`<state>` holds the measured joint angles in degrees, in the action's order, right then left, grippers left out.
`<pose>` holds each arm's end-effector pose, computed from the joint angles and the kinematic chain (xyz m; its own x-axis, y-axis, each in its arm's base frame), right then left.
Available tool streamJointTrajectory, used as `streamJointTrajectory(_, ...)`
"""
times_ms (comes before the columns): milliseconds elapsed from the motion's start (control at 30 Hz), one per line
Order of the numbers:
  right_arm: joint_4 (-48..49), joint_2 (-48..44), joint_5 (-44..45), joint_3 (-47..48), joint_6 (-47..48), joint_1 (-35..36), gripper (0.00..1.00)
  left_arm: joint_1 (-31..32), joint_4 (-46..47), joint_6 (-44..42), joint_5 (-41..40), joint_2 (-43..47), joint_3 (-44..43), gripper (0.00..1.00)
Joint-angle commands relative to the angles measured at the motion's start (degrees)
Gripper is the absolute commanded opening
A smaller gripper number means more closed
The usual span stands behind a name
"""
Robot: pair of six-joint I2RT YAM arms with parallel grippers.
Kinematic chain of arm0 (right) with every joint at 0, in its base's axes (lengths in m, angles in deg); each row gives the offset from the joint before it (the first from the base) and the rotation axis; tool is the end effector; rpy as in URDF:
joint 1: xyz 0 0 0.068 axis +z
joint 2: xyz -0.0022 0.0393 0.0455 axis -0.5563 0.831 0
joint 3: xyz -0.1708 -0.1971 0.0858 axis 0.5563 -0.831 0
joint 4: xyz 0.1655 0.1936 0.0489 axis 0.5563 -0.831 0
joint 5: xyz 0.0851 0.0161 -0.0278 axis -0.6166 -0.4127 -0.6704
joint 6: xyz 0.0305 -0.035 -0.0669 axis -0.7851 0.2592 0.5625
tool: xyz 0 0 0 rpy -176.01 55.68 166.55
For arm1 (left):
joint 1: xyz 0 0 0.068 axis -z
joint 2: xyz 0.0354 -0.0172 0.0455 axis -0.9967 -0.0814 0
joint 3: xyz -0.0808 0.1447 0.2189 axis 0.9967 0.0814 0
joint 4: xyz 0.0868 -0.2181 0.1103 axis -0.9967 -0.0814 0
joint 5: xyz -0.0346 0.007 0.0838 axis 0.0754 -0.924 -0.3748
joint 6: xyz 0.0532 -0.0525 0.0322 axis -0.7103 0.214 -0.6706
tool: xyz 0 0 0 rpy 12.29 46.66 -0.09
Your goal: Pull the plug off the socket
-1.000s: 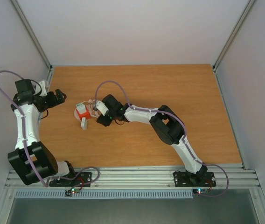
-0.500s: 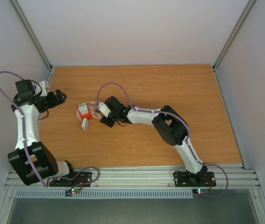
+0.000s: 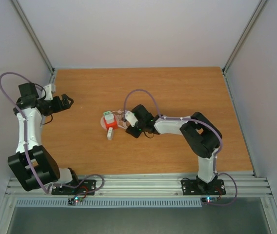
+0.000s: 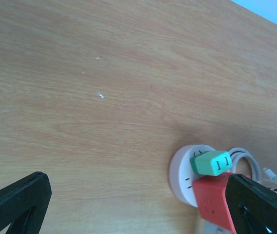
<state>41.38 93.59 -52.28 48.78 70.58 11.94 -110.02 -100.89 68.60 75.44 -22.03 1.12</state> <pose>0.2825 0.3102 0.1092 0.0477 -0.8051 -0.5913 -0.9578 0.1312 -0.2559 0.2763 0.0860 0.2750 -0.7567 -0.3086 -0.5764 -0.0562 0.9091 -0.4129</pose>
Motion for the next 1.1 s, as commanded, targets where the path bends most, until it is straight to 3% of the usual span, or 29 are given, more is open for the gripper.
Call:
streamJointTrajectory(0, -0.87, -4.46, 2.07, -7.46, -2.33, -4.18, 0.29, 3.34, 0.75, -4.28, 2.42, -0.98, 1.03, 1.0)
streamJointTrajectory(167, -0.65, -8.99, 2.1, -13.88, -5.69, -8.11, 0.29, 9.39, 1.34, -7.42, 1.69, -2.24, 3.22, 1.0)
streamJointTrajectory(600, -1.58, -21.48, -4.89, -26.03, -10.06, -9.51, 0.34, 21.63, 13.0, -3.24, 9.37, -10.91, 11.87, 0.82)
streamJointTrajectory(867, -5.03, -24.58, -7.59, -26.45, -9.44, -10.6, 0.51, 29.49, 19.84, -0.01, 11.36, -19.21, 12.59, 0.74)
streamJointTrajectory(1067, -7.84, -29.22, -10.49, -27.55, -6.22, -13.81, 0.71, 32.06, 23.53, 1.58, 12.2, -23.33, 11.65, 0.69)
